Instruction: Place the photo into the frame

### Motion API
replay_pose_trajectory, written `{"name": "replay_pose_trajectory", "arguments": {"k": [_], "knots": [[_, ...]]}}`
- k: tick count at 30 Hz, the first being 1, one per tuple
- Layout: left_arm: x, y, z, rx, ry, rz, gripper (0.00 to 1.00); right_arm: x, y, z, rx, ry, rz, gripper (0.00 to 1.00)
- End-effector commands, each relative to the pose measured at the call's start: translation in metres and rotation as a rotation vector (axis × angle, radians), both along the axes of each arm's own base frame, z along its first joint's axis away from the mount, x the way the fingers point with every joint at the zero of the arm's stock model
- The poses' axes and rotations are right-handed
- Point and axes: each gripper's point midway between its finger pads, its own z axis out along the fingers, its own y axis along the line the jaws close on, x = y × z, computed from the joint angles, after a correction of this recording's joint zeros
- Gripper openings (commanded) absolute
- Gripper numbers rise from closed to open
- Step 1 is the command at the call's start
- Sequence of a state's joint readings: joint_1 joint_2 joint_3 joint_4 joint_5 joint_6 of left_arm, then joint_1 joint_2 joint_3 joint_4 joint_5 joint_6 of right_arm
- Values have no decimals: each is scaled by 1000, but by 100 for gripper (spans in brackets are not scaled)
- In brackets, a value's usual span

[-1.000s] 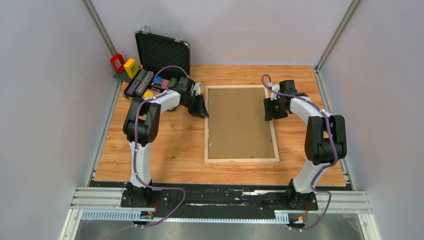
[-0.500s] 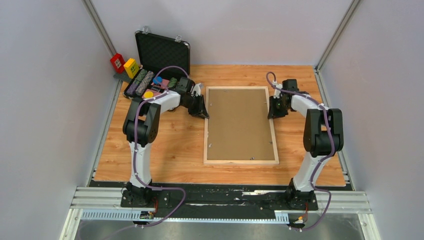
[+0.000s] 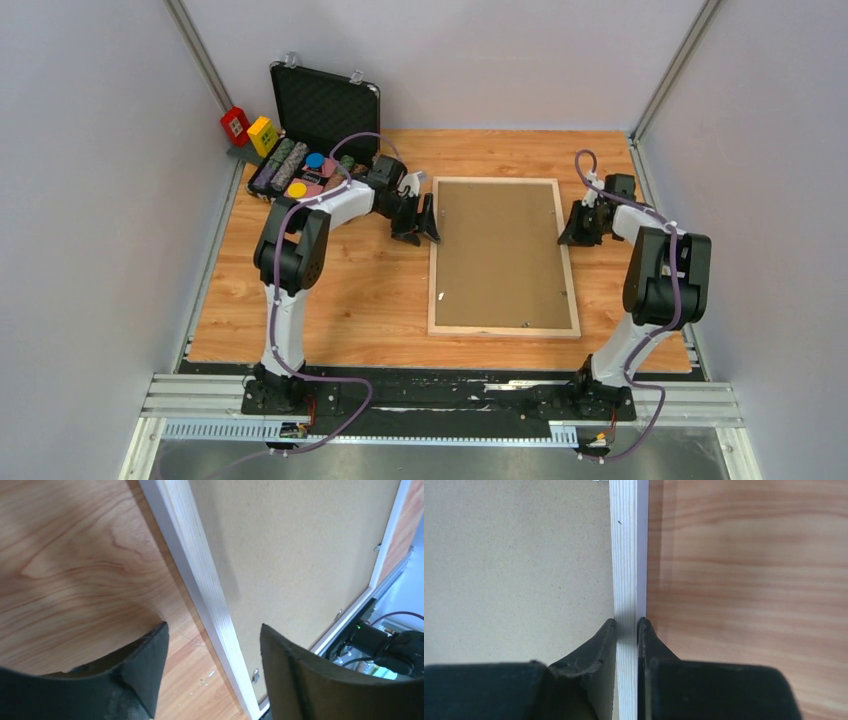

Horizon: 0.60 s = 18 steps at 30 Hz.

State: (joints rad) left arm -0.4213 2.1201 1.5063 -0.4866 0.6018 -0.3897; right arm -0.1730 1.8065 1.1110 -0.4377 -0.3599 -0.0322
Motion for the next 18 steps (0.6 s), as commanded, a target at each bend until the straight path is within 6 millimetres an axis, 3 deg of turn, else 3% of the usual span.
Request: {"name": "replay_pose_trajectory", "arguments": {"k": [1, 7, 14, 18], "knots": [[-3, -12, 12, -47, -6, -76, 81, -12, -22, 4, 28, 0, -134, 0], [-26, -26, 14, -50, -14, -192, 95, -15, -29, 3, 76, -4, -181, 0], [-66, -33, 11, 38, -50, -345, 94, -14, -26, 0, 100, 1, -162, 0], [-77, -30, 10, 119, -106, -389, 93, -13, -25, 1, 108, -7, -155, 0]]}}
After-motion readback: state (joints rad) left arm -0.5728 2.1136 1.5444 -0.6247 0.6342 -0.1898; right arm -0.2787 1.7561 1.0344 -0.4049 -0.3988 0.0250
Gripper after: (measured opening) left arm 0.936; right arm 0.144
